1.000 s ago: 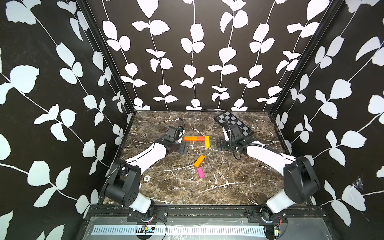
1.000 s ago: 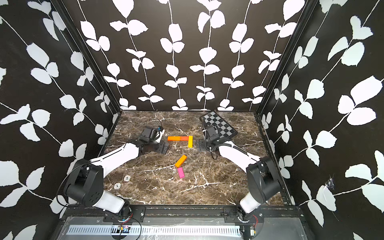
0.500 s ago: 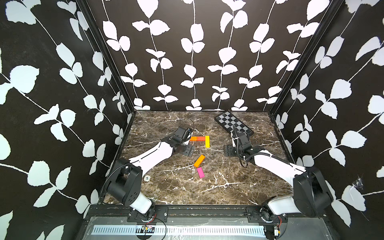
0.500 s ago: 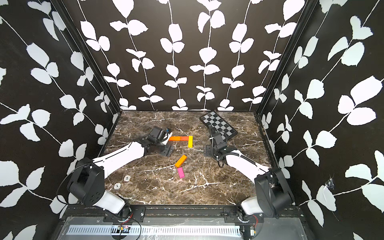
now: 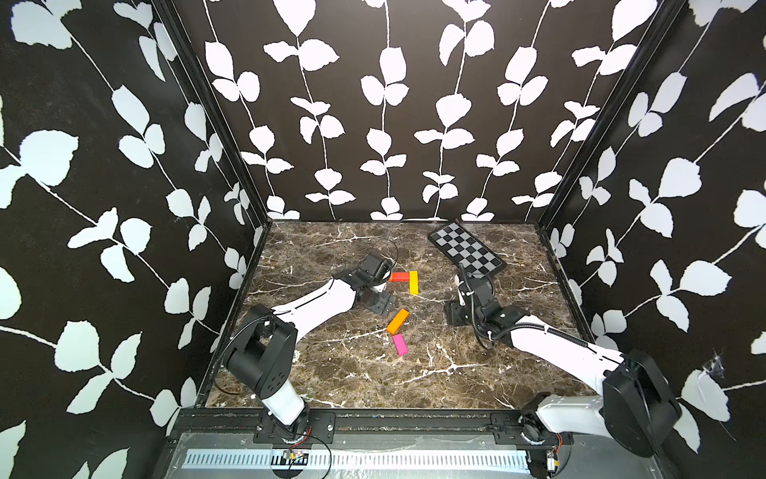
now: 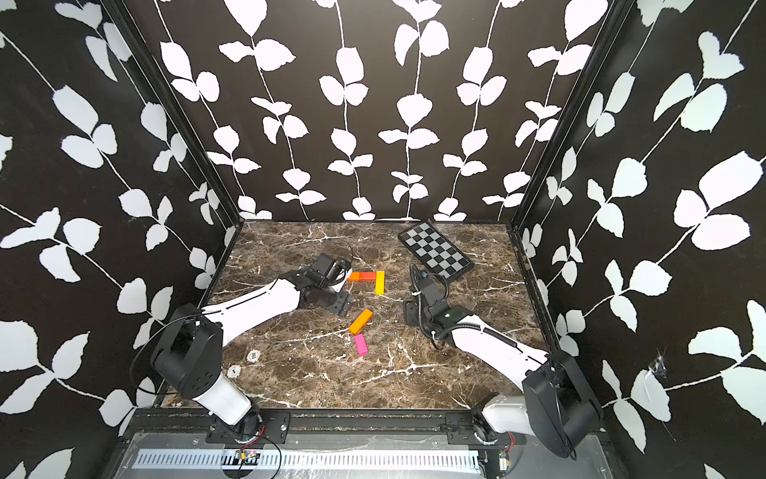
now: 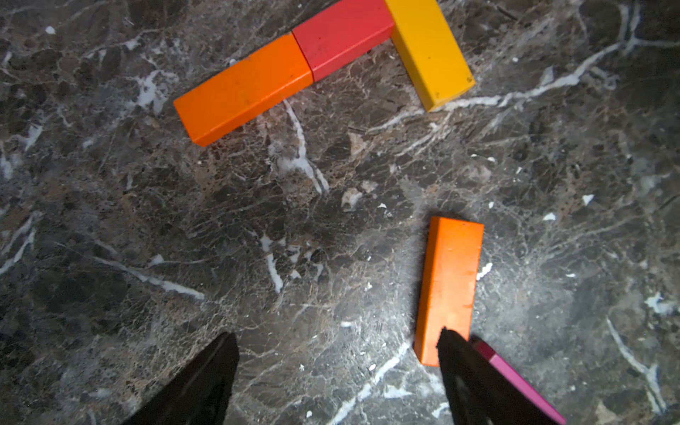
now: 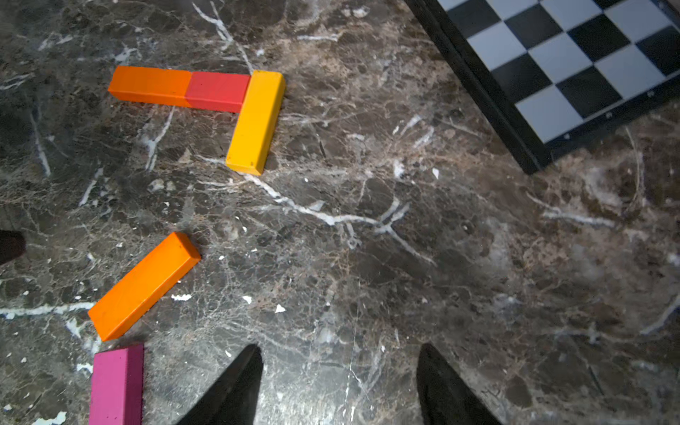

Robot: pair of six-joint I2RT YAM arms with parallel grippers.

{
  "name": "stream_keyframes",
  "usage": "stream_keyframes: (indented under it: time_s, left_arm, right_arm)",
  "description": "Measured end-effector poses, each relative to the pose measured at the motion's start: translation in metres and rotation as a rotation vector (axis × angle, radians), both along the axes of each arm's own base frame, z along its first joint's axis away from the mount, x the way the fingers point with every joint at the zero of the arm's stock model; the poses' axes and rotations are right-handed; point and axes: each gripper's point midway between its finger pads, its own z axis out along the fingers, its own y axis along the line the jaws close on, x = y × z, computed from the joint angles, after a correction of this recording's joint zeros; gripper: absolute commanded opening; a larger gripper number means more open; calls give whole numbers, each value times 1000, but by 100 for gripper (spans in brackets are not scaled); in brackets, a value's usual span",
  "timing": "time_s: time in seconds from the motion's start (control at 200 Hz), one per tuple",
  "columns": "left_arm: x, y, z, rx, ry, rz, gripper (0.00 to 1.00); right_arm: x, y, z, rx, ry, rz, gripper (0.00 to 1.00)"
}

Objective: Assemble the number 7 with building blocks
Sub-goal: Move the building block to the center of the board.

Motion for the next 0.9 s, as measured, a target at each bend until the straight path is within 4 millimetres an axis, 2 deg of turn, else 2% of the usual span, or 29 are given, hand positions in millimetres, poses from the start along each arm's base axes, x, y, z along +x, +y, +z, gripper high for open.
stream_keyframes:
  time_s: [0.22, 0.42, 0.575, 0.715, 0.9]
  left_arm:
    - [-16, -14, -8, 33, 33, -63, 84]
    - [-31, -35, -27, 71, 89, -138, 76]
    - [-32, -36, -35, 92, 115, -143, 72]
    - [-31, -32, -35, 112, 113, -136, 70]
    - [-33, -38, -37, 119, 114, -150, 68]
  right_arm:
    - [2, -5, 4, 0, -26, -33, 70]
    - [1, -7, 3, 3, -32, -47, 71]
    - [1, -7, -1, -1, -23, -50, 72]
    - [2, -7, 0, 0, -26, -53, 72]
    - [2, -7, 0, 1, -28, -54, 72]
